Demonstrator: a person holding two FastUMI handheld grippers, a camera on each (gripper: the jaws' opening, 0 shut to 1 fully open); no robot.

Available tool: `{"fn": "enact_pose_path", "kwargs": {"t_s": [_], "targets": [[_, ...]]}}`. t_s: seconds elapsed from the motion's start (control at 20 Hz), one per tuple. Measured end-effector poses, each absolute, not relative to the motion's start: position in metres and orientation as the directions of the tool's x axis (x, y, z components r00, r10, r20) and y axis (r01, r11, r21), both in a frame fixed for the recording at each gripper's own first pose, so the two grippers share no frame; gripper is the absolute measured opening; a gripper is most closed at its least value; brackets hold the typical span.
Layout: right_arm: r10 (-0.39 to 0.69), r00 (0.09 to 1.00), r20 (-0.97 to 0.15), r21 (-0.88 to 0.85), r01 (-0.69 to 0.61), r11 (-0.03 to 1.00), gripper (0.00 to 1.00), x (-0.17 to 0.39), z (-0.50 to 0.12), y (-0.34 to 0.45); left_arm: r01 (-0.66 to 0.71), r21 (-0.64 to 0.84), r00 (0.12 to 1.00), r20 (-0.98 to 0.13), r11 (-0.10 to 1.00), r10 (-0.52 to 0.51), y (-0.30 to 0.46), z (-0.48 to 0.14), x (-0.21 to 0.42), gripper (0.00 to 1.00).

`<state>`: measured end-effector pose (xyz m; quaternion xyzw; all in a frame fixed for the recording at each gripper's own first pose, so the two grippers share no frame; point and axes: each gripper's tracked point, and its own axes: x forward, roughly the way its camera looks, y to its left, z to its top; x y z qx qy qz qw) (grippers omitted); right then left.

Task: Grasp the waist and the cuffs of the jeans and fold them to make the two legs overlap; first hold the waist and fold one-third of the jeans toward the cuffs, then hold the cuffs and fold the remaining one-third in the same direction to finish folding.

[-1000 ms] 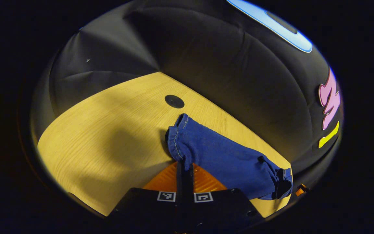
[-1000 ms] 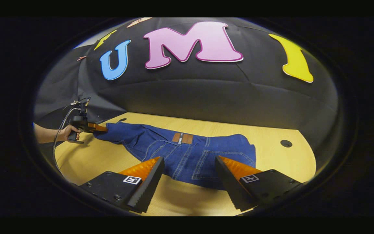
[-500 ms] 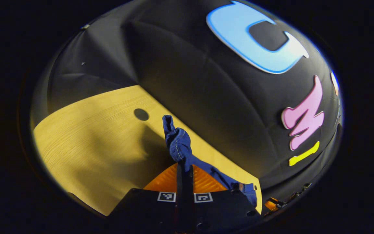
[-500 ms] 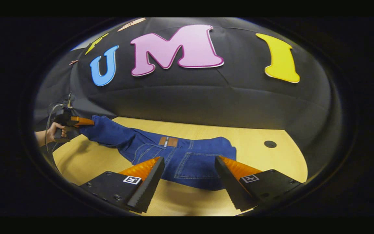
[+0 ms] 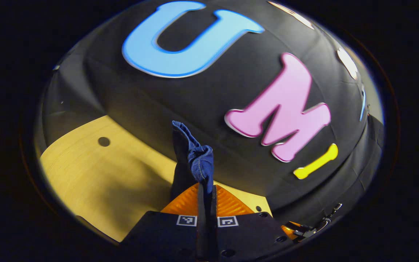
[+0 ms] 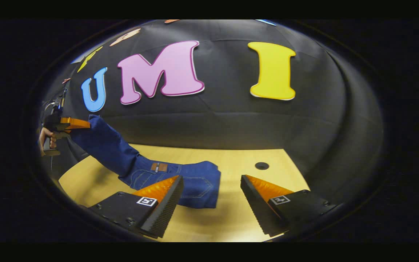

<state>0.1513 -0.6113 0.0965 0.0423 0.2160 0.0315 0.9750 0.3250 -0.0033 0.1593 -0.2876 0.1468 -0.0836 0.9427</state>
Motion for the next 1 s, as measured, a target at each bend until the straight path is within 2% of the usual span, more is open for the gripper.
{"fn": "enact_pose_path", "kwargs": {"t_s": [0.2,0.35,0.65,0.85,0.95,1.0], "targets": [[0.046,0.911,-0.411,0.097,-0.007,0.995,0.96,0.145,0.11,-0.641,0.145,-0.485,0.915,-0.267,0.863,-0.303,-0.1,0.172,0.324,0.06],[0.024,0.918,-0.395,0.094,0.014,0.996,0.96,0.138,0.119,-0.662,0.141,-0.425,0.895,-0.333,0.894,-0.299,-0.163,0.148,0.331,0.06],[-0.015,0.918,-0.396,0.062,0.043,0.997,0.96,0.117,0.126,-0.693,0.229,-0.43,0.814,-0.407,0.874,-0.414,-0.286,0.083,0.35,0.06],[-0.02,0.912,-0.41,0.091,0.062,0.994,0.96,0.095,0.125,-0.696,0.189,-0.373,0.799,-0.479,0.908,-0.363,-0.313,0.038,0.36,0.07],[-0.019,0.909,-0.417,0.085,0.06,0.995,0.96,0.083,0.122,-0.69,0.188,-0.374,0.79,-0.492,0.908,-0.367,-0.323,0.027,0.36,0.13],[-0.015,0.908,-0.419,0.082,0.054,0.995,0.96,0.077,0.124,-0.686,0.194,-0.388,0.792,-0.48,0.901,-0.377,-0.324,0.03,0.358,0.29]]}}
